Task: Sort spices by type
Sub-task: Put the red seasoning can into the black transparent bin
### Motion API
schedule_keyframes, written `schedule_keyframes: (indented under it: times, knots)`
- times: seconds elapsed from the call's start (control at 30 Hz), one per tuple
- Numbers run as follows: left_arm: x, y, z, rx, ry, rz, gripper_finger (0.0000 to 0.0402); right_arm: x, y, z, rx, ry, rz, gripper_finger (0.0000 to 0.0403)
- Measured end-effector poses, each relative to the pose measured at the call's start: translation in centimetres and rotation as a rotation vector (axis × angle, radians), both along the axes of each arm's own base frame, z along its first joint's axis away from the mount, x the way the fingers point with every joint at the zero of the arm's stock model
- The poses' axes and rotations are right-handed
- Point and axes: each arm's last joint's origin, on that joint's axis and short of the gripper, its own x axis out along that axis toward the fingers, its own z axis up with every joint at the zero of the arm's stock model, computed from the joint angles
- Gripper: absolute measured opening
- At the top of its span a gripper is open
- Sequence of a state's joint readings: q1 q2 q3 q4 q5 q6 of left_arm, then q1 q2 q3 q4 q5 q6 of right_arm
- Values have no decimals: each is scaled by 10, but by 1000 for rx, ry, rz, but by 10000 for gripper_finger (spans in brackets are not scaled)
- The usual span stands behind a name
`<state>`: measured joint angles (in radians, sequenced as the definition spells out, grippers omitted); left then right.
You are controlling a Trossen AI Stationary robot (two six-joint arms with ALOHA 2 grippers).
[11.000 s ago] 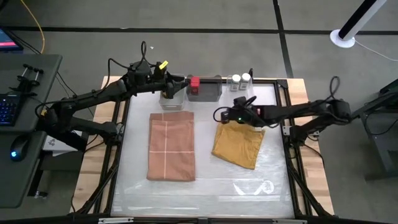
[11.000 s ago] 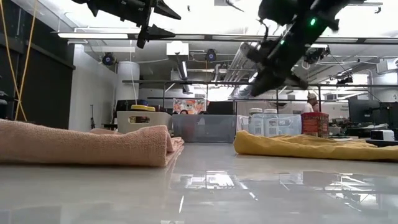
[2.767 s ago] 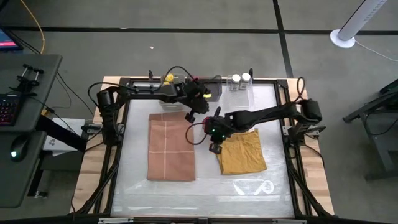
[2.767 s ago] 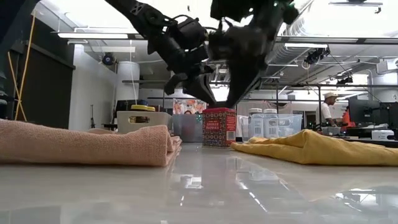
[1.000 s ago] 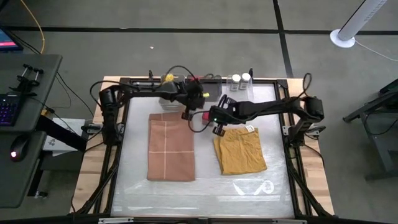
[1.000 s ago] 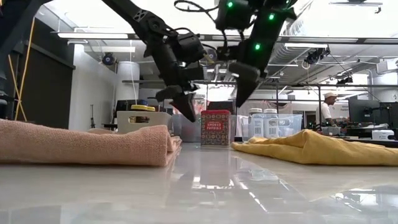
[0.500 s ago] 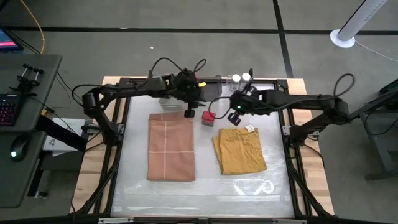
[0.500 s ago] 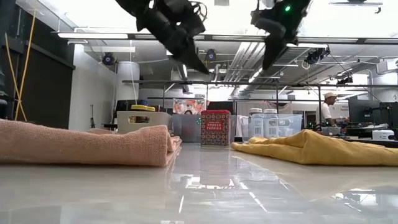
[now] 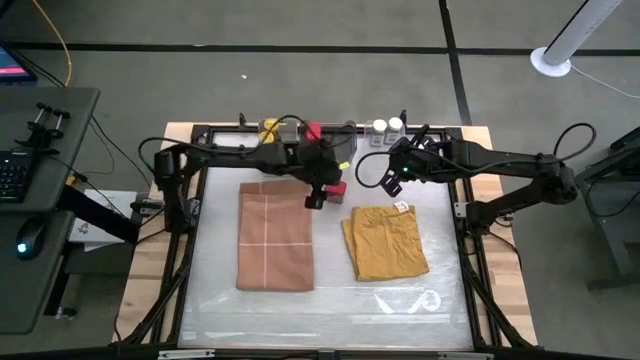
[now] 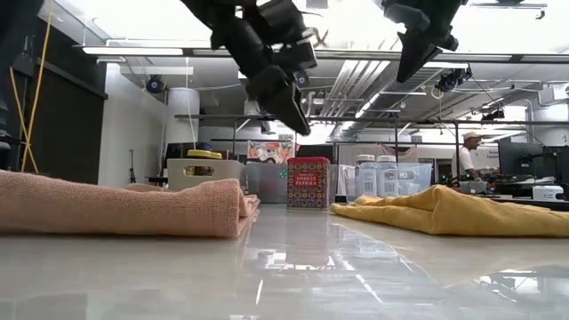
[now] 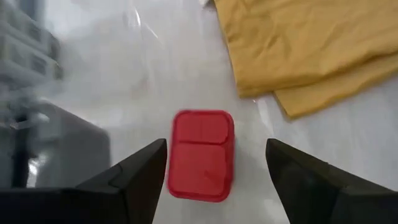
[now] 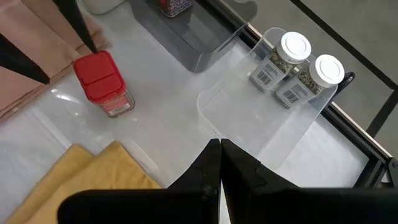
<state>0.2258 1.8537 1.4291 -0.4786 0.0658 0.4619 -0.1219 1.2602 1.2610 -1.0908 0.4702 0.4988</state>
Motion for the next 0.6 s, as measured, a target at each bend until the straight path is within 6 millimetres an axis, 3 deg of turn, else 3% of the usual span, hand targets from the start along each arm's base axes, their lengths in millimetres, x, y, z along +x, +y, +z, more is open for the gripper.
schedule_keyframes:
  times: [0.23,0.4,0.6]
  knots:
    - [20,12,6,-76,17,48,262,0,1,0,20,-2,11,0]
    - [24,21,-8,-159,115,38,262,0,1,0,26,-2,14,0]
    - [29,27,-20,-121,137,73,262,0,1,0,30,-3,16,0]
